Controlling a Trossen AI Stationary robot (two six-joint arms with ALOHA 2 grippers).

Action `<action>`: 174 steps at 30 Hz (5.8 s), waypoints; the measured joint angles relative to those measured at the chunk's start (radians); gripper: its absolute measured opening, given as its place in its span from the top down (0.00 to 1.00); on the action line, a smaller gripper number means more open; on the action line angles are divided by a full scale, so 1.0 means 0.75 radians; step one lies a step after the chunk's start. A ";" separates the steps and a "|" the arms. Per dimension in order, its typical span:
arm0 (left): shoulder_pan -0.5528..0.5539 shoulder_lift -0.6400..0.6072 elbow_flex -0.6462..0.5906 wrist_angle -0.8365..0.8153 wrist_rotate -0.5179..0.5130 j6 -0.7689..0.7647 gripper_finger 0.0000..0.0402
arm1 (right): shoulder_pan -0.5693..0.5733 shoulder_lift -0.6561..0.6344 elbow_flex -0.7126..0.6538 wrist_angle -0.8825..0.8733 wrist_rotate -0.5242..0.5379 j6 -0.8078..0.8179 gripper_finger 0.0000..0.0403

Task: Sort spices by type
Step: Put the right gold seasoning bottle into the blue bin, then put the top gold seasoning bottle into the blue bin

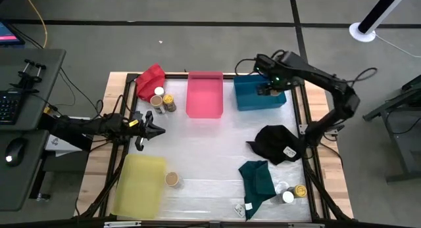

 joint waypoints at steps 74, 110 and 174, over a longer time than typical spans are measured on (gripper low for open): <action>0.000 0.000 0.000 -0.001 0.000 0.000 1.00 | -0.338 0.260 0.408 -0.039 -0.352 -0.958 0.10; 0.335 0.782 1.122 -1.065 -0.345 -0.079 0.41 | 0.155 0.260 0.717 0.810 -0.959 -0.515 0.10; 1.101 1.820 1.287 -1.499 0.007 0.012 0.33 | 0.133 0.260 0.717 0.538 -0.970 -0.855 0.10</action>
